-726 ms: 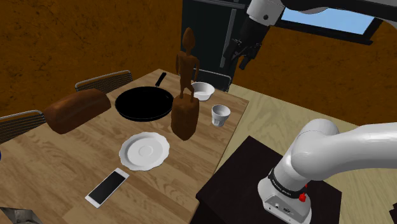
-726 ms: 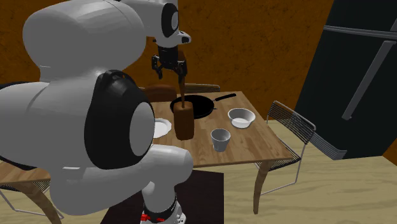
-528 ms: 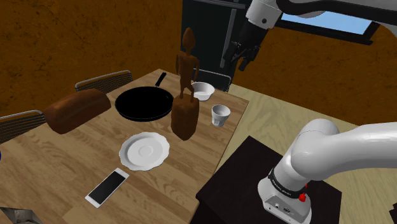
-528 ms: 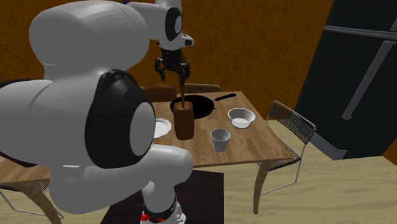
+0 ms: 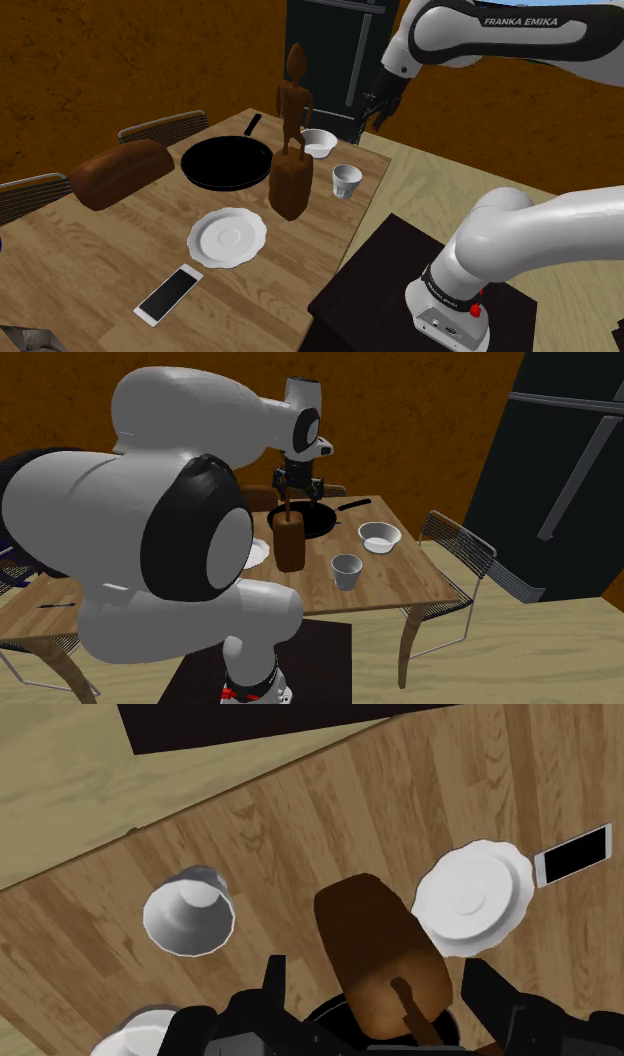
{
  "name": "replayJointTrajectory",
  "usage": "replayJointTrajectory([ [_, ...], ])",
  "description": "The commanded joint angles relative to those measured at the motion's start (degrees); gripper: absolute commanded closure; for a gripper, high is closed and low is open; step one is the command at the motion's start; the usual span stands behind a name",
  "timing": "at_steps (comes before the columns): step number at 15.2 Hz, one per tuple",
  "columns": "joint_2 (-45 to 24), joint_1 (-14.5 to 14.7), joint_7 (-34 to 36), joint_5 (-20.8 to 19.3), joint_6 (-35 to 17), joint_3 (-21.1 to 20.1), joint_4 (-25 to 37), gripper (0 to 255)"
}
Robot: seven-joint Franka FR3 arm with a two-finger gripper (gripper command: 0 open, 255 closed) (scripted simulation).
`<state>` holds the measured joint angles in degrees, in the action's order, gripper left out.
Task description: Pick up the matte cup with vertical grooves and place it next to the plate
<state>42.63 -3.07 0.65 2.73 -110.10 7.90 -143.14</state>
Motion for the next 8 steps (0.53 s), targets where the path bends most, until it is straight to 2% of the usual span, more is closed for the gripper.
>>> replayJointTrajectory([
  [1, -2.98, -0.33, -1.93, -0.24, -2.92, 1.92, -0.28, 0],
  [8, -12.95, -1.19, -9.79, 0.05, -12.99, 9.32, -2.10, 0],
])
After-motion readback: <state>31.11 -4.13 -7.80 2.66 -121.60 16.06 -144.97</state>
